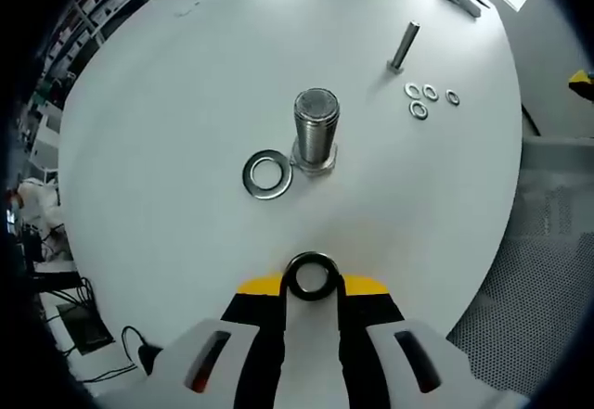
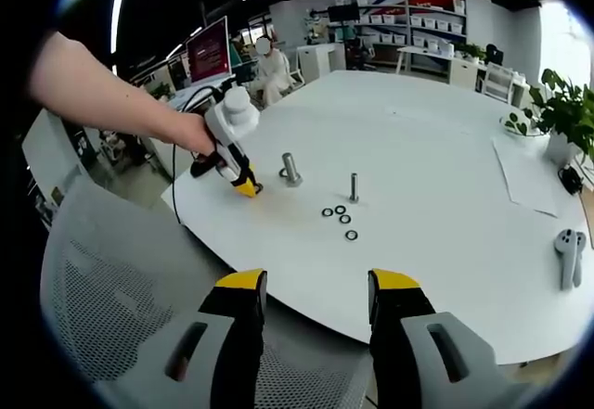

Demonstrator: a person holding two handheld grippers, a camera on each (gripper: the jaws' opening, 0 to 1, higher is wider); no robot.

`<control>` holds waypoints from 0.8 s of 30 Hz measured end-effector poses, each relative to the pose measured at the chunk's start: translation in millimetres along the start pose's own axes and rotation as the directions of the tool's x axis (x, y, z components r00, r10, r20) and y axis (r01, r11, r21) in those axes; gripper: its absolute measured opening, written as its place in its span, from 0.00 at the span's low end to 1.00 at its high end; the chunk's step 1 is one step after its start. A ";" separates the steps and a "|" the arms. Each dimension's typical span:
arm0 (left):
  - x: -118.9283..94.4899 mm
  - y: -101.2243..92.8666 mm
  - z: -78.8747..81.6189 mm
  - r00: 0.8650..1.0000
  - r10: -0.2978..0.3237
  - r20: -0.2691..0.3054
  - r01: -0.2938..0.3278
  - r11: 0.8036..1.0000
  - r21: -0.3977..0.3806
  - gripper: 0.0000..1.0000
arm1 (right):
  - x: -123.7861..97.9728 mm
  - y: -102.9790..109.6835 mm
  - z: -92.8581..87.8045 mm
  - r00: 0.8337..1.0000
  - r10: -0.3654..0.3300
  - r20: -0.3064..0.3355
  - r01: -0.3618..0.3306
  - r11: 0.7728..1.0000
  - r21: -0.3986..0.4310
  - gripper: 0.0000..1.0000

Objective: Place the washer onto the threaded stud by aligning its center hole with the stud, sliding it down to the base, and recovering from edge contact or off-axis alignment until the washer reaches the visible bottom stop.

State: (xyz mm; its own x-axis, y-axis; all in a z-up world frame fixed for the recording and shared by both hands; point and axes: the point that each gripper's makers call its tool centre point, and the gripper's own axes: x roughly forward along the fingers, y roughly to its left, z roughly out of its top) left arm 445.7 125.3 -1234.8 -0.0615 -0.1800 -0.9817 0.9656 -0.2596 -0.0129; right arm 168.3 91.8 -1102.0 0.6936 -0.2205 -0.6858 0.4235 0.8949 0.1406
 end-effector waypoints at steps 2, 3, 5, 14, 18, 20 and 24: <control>-1.8 -1.1 1.9 1.000 -0.001 0.006 0.001 1.000 -0.005 0.18 | 0.1 0.0 0.1 1.000 0.001 0.001 -0.001 1.000 0.000 0.46; -3.3 -2.4 2.5 1.000 -0.001 0.007 0.001 1.000 -0.005 0.18 | 0.0 -0.3 0.1 1.000 0.001 0.000 -0.001 1.000 0.000 0.46; -4.2 -3.3 4.2 1.000 -0.003 0.012 0.003 1.000 0.000 0.18 | -0.6 0.4 0.3 1.000 0.002 0.000 -0.002 1.000 0.001 0.46; -33.0 1.2 30.9 0.997 -0.019 0.071 0.013 0.997 0.080 0.18 | -0.5 0.6 1.0 1.000 0.001 0.003 -0.001 1.000 0.003 0.46; -38.9 5.8 41.4 0.996 -0.019 0.091 0.010 0.995 0.099 0.18 | -1.4 0.5 1.6 1.000 -0.001 0.005 0.001 1.000 0.004 0.46; -40.6 8.3 49.2 0.995 -0.023 0.101 0.011 0.994 0.110 0.18 | -0.7 0.0 1.2 1.000 -0.001 0.005 0.001 1.000 0.005 0.46; -50.9 5.2 58.8 0.993 -0.026 0.117 0.011 0.991 0.130 0.18 | -0.9 0.0 1.2 1.000 -0.003 0.002 0.003 1.000 0.003 0.46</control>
State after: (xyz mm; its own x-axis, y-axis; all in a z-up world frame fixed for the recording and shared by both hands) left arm 439.0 77.3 -1173.7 -0.1161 -0.2833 -0.9520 0.9239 -0.3826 0.0012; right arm 168.4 91.5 -1100.5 0.6939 -0.2238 -0.6844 0.4271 0.8931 0.1410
